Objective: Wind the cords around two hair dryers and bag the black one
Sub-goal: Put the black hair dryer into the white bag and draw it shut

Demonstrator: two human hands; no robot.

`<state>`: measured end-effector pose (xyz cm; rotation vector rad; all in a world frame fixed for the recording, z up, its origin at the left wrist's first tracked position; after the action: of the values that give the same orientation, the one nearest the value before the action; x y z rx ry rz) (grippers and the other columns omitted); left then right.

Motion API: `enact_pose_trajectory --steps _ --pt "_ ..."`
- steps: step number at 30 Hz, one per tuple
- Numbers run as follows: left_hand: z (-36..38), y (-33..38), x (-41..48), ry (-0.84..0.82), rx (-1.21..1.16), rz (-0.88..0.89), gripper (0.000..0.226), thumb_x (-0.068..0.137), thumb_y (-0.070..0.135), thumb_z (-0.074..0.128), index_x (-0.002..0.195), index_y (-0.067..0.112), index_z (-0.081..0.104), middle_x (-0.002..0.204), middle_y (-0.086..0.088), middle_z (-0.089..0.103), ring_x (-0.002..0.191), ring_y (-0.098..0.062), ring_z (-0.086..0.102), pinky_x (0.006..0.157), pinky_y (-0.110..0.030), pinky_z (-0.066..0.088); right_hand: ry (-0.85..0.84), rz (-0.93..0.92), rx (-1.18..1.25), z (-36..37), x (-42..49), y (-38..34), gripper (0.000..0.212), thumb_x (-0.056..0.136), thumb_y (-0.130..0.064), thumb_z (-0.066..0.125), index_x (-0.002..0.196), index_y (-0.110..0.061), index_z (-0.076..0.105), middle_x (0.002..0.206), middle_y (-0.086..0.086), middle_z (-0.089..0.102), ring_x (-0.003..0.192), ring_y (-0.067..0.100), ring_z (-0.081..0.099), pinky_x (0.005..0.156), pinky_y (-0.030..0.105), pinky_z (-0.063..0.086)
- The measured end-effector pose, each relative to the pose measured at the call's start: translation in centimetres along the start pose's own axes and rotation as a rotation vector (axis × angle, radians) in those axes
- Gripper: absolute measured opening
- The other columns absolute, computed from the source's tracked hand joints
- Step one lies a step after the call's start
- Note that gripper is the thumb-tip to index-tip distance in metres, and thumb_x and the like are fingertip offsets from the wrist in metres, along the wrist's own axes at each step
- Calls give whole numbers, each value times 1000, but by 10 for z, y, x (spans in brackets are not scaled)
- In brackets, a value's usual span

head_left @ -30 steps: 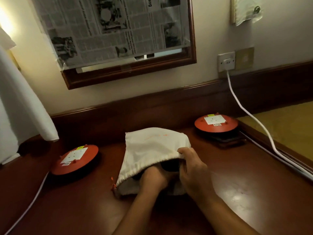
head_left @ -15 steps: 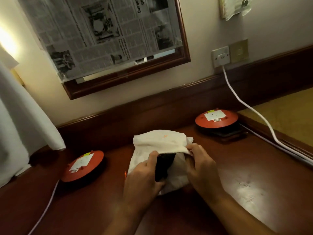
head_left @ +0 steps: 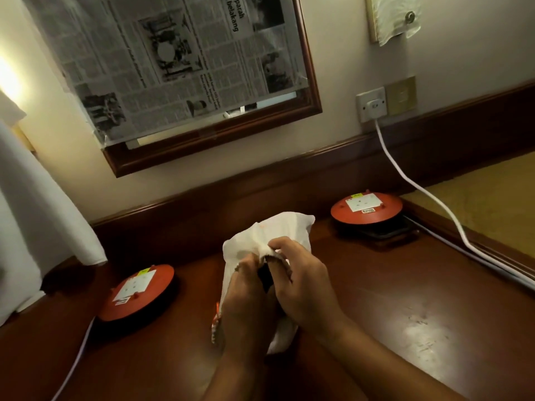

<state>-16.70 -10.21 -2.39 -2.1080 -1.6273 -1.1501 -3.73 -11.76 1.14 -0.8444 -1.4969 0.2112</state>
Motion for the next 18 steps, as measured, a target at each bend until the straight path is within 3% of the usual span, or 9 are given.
enact_pose_trajectory --steps 2,3,5,8,12,15,18 --pt "9 11 -2 -29 119 83 52 92 40 65 132 10 51 120 -8 64 112 -23 63 103 -20 42 -55 -5 -1 9 1 -1 23 97 -23 60 119 -19 63 113 -4 69 100 2 62 82 10 50" --pt "13 15 0 -2 100 81 55 91 40 65 132 6 52 122 -14 65 116 -29 62 105 -28 43 -63 -1 12 11 2 -3 22 97 -23 59 118 -19 63 112 -5 69 98 0 61 81 9 49" --pt "26 14 6 36 15 -5 56 93 37 66 134 4 47 126 -22 66 119 -35 64 99 -37 50 -46 25 40 9 1 -1 21 97 -25 58 117 -20 62 108 -9 68 96 -3 61 79 9 49" --pt "35 4 20 -12 -166 -280 56 102 37 47 150 11 36 149 -15 50 135 -24 52 110 -29 41 -51 49 54 1 -12 6 16 96 -19 60 112 -21 62 101 -12 67 93 -1 63 73 13 51" --pt "42 10 24 -26 -368 -291 81 81 70 34 142 17 44 134 -6 60 121 -22 61 97 -41 56 -141 55 -19 -14 -31 24 16 94 -17 64 109 -22 63 100 -11 68 92 -2 64 70 10 48" --pt "55 5 26 -176 -324 -259 88 71 72 60 139 19 41 132 -4 58 119 -21 59 93 -38 55 -167 65 -145 -32 -36 47 22 91 -12 66 110 -23 63 100 -12 66 91 4 64 69 22 54" --pt "66 1 24 -330 -267 -157 107 67 58 84 150 14 33 137 -7 53 125 -24 52 100 -35 47 -164 92 -248 -43 -40 67 23 92 -14 65 112 -24 61 101 -13 63 89 5 63 68 30 55"
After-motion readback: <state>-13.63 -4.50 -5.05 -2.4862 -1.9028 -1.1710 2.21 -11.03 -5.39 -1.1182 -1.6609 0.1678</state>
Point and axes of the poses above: each hand's wrist, its own x-axis towards the middle knuckle, its own z-axis out of the palm, y = z × x, the point moved 9 cm from there along x, towards the middle knuckle
